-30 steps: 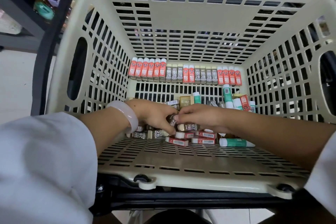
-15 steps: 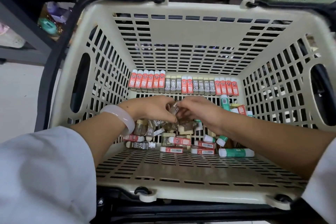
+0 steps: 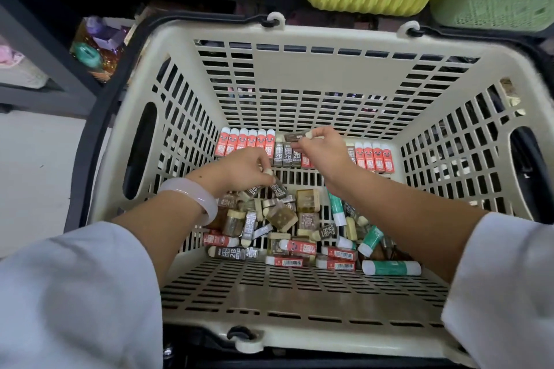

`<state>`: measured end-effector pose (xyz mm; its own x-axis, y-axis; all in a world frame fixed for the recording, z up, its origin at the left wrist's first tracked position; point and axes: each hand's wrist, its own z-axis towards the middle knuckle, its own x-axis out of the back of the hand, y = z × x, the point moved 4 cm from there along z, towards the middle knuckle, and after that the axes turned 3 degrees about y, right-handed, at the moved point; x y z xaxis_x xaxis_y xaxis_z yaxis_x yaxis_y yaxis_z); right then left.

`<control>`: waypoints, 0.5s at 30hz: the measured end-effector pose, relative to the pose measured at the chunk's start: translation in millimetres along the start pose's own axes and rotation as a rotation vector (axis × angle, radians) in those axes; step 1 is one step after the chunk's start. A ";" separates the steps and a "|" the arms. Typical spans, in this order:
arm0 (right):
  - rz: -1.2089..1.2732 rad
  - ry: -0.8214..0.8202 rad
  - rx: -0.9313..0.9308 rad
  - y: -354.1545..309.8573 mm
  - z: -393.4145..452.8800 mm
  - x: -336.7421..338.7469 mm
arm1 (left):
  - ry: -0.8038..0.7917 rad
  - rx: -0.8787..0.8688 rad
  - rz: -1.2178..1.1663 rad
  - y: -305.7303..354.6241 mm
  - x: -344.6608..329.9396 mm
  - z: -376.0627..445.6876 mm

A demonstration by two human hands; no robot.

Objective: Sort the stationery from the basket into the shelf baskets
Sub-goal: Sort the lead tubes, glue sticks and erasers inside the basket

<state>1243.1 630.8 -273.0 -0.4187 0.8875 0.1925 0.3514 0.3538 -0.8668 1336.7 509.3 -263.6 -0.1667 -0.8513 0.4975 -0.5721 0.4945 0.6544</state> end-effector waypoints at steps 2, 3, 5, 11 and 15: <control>-0.022 0.038 -0.014 7.9 5.2 -9.2 | 0.085 0.042 -0.055 -4.5 6.0 1.7; -0.030 0.050 -0.014 11.9 6.7 -12.6 | 0.118 0.061 -0.074 -6.8 8.1 2.3; -0.134 0.072 0.026 18.8 8.5 -15.3 | 0.144 0.079 -0.065 -8.8 9.1 3.3; -0.590 -0.098 0.217 21.8 8.7 -26.1 | 0.170 0.036 0.102 -7.2 4.2 4.9; -0.749 -0.135 0.371 13.5 7.8 -32.7 | 0.196 0.038 0.070 -8.2 5.9 6.1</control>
<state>1255.0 604.3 -294.6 -0.5358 0.4063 0.7402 -0.3465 0.6936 -0.6315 1335.5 499.1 -269.6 -0.0499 -0.7631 0.6444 -0.5951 0.5409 0.5944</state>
